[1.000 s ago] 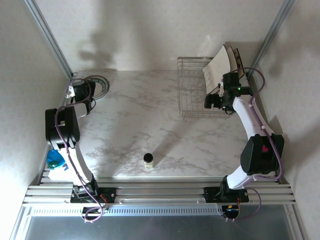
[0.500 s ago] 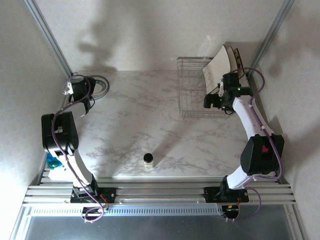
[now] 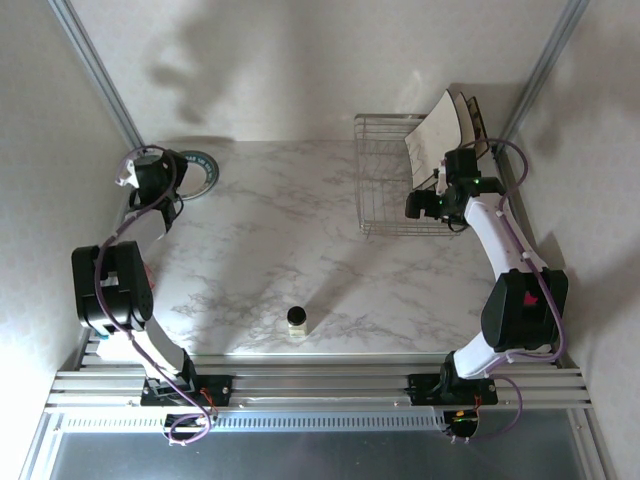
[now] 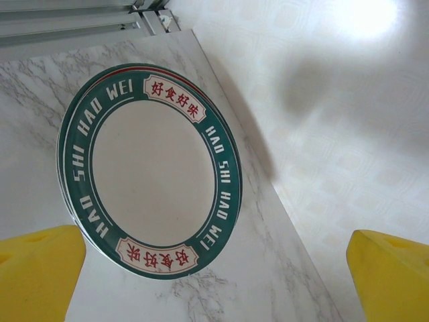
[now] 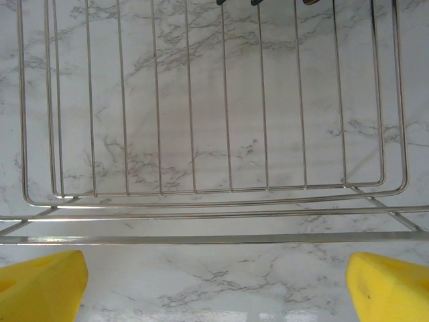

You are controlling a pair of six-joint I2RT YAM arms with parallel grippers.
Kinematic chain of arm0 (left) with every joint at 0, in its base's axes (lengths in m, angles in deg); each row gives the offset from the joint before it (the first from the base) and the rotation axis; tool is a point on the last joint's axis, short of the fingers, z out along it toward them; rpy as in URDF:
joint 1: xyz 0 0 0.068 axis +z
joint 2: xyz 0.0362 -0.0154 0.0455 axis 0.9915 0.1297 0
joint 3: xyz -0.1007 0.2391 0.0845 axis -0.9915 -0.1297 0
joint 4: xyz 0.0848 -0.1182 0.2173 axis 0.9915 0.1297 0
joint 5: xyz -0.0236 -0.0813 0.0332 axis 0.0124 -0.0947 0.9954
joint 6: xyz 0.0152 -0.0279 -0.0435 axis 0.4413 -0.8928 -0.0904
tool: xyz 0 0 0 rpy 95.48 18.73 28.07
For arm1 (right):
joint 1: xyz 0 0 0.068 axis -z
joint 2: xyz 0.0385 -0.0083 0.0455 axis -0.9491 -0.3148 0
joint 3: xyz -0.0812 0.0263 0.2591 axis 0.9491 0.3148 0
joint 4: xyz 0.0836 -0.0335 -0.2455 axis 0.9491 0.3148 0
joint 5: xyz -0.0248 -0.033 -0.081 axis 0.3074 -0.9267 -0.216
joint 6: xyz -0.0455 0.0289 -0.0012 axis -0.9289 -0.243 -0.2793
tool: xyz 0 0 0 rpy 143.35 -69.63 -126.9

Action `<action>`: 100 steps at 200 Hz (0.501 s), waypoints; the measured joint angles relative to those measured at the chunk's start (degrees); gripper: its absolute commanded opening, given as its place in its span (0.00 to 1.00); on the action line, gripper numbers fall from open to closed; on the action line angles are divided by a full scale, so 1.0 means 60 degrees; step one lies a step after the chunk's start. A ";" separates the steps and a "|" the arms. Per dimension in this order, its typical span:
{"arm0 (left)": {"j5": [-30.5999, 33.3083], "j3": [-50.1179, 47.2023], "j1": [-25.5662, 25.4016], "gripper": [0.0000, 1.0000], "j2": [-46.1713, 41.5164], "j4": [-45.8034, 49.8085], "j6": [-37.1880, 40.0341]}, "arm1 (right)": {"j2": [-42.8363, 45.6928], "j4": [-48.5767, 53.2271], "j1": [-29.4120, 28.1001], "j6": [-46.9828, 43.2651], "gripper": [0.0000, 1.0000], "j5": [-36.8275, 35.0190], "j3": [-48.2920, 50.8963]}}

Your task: Unload the plates from the dish rack

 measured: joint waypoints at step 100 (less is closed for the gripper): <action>0.0987 -0.0069 -0.1096 0.99 -0.1344 0.1606 0.2164 | 0.0069 0.0007 0.0000 -0.0004 0.99 0.0229 -0.0051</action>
